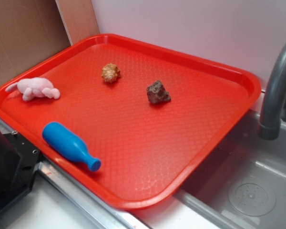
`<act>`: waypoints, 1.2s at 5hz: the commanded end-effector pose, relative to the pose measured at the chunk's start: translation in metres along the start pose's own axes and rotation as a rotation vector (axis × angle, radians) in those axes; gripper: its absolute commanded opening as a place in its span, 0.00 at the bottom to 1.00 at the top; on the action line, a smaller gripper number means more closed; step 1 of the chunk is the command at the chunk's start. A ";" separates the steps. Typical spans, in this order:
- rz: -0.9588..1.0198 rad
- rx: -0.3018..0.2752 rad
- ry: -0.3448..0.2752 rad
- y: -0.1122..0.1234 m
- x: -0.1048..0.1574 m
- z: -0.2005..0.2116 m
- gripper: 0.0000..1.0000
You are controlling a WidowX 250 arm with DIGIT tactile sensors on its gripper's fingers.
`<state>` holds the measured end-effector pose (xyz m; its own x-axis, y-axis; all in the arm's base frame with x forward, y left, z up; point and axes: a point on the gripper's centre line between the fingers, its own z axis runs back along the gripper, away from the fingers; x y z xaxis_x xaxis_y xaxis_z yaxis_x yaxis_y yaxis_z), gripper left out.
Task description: Grab the rock.
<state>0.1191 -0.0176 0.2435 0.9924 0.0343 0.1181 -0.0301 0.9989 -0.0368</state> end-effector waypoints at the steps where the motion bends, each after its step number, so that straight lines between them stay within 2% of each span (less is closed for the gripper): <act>1: 0.000 0.000 0.000 0.000 0.000 0.000 1.00; 2: -0.254 0.018 0.025 -0.028 0.046 -0.032 1.00; 3: -0.498 -0.057 -0.014 -0.046 0.076 -0.052 1.00; 4: -0.751 0.003 -0.001 -0.054 0.102 -0.084 1.00; 5: -0.828 -0.009 0.006 -0.050 0.116 -0.115 1.00; 6: -0.828 -0.009 0.006 -0.050 0.116 -0.115 1.00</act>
<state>0.2529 -0.0602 0.1351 0.7018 -0.7085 0.0745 0.7087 0.7050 0.0286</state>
